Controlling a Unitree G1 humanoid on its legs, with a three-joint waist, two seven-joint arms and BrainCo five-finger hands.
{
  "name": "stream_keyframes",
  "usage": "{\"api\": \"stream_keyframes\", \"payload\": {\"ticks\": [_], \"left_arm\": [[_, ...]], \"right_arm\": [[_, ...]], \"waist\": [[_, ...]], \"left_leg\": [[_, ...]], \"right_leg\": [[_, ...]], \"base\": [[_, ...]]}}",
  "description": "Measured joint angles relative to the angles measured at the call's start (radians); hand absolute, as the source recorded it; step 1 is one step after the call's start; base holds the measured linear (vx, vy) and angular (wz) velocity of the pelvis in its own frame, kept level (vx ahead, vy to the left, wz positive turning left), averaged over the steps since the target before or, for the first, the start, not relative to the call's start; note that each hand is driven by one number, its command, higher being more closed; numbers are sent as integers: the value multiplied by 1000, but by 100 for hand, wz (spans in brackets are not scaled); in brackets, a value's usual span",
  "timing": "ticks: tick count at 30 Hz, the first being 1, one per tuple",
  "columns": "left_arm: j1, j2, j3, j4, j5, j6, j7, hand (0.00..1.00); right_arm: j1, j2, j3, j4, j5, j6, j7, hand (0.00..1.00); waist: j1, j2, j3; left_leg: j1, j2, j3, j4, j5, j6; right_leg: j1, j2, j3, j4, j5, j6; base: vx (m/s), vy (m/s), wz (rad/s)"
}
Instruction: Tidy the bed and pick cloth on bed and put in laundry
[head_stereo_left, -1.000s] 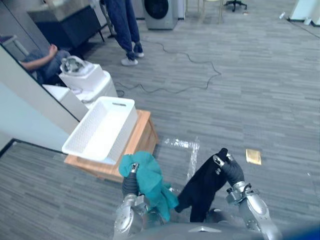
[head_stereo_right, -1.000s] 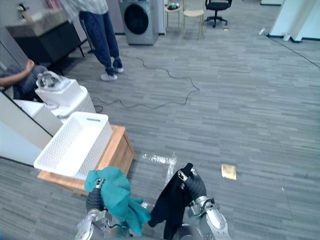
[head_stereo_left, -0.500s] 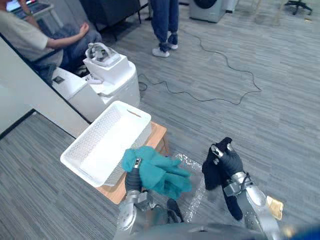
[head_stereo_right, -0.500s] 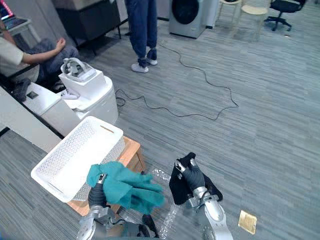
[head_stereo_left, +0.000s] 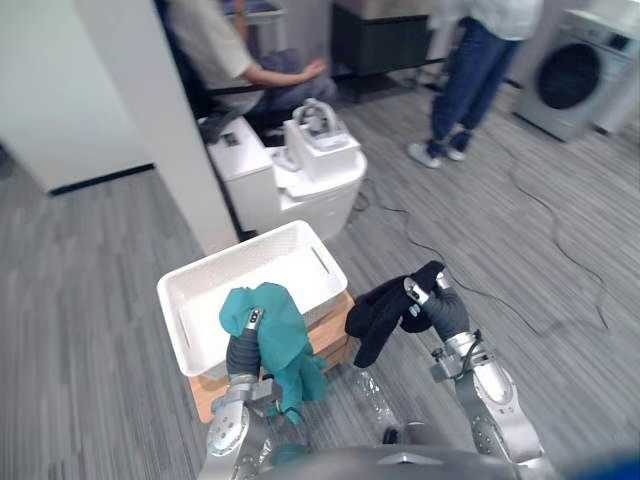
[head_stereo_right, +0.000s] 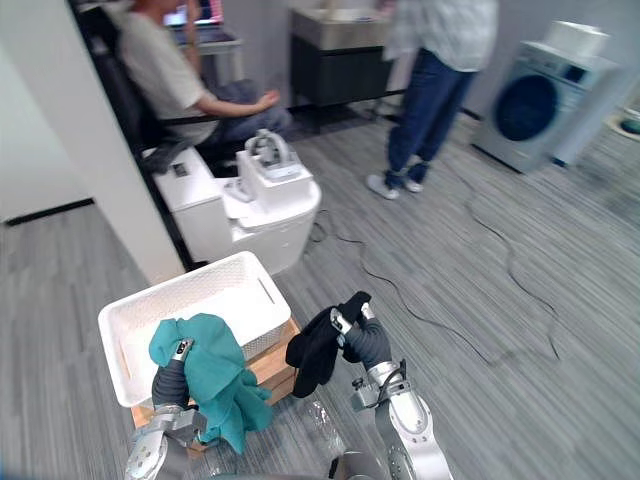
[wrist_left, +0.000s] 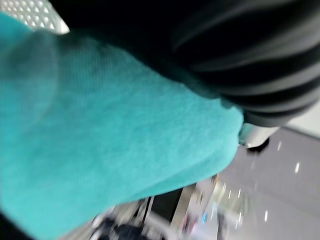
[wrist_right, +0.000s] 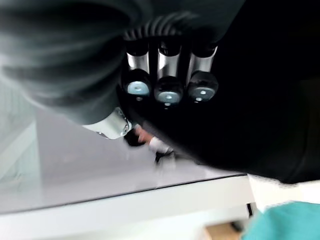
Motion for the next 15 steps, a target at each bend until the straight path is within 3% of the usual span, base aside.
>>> {"api": "stream_keyframes", "payload": {"ticks": [1, 3, 5, 7, 9, 13, 15], "left_arm": [[9, -15, -16, -4, 5, 2, -3, 100], [34, -54, -19, -6, 10, 2, 1, 100], [33, -64, -11, -13, 9, 2, 4, 100], [29, -64, -11, -25, 0, -1, 14, 100], [14, -65, -8, -25, -10, -1, 14, 100], [14, -70, -4, -43, -10, -1, -21, 100], [36, -56, -5, -65, -10, -1, -35, 100]], "right_arm": [[-5, -7, -10, 0, 1, 0, -6, 100], [-44, -18, -18, 0, 9, 1, -7, 100], [-77, -22, -28, -1, 9, 4, -7, 100], [-84, -19, -36, -12, 8, 14, -8, 100], [-83, -26, -46, -42, -5, 37, -34, 100], [-94, -30, -101, -84, -30, 66, -97, 100], [-134, -33, -133, -86, -44, 84, -121, 100]], "waist": [[6, 12, -1], [9, 61, -3], [23, 78, -5], [35, 74, -2], [30, 66, 4], [34, 64, 2], [36, 46, -3]], "left_leg": [[-3, 11, 36, -5, 19, -14], [15, 45, 57, -52, 53, -32], [29, 62, 79, -82, 66, -36], [14, 66, 118, -52, 67, -35], [-20, 66, 227, 12, 71, -30], [-14, 41, 297, -47, 91, -10], [5, 8, 294, -160, 165, -11]], "right_leg": [[19, 2, -15, 2, -8, -9], [44, 17, -43, 10, -18, -26], [65, 25, -62, 0, -25, -37], [106, 17, -99, -31, -29, -40], [167, -19, -168, -65, -39, -32], [195, -47, -196, -77, -57, -27], [181, -66, -188, -86, -59, -27]], "base": [[286, -244, 106], [242, -156, 91], [162, -97, 61], [65, -37, 72], [9, -1, 98], [-30, 51, 75], [-78, 35, 44]]}}
